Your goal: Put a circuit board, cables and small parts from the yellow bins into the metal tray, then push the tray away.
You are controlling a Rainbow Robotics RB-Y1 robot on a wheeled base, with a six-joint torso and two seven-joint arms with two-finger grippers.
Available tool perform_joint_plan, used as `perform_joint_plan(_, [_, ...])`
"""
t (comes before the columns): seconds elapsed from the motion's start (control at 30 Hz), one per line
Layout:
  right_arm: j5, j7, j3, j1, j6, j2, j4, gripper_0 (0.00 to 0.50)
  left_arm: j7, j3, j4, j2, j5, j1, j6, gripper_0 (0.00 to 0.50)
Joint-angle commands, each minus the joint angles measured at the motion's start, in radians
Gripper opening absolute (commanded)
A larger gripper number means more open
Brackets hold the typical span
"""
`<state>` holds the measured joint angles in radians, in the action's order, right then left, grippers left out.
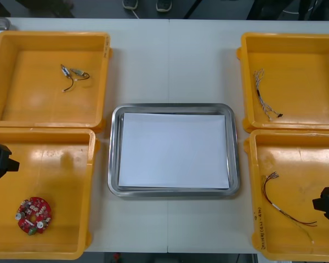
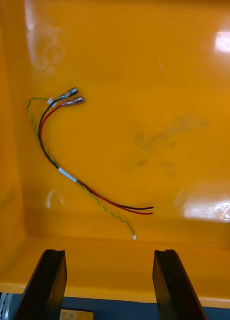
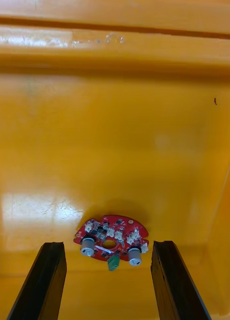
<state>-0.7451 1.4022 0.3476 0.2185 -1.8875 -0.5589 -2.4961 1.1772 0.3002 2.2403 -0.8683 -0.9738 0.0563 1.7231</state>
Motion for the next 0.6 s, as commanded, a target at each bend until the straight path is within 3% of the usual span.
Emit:
perform_joint_plan(0.03, [0.001,0.057,-0.062,0.03,0.027,0.004,-0.033,0.5,0.119,0.033,0.038,-0.024,-0.011,0.112,-0.083,0.5])
perform_joint_plan(0.37, [0.032,0.239,-0.116,0.044,0.116,-0.024,-0.018,0.5,0.159,0.033,0.05,-0.04,-0.009,0.255,-0.218,0.5])
perform_joint_plan(0.6, [0.047,0.362,-0.176,0.064,0.24,-0.064,0.037,0.5,0.182,0.033,0.048,-0.046,0.006,0.347,-0.29,0.5])
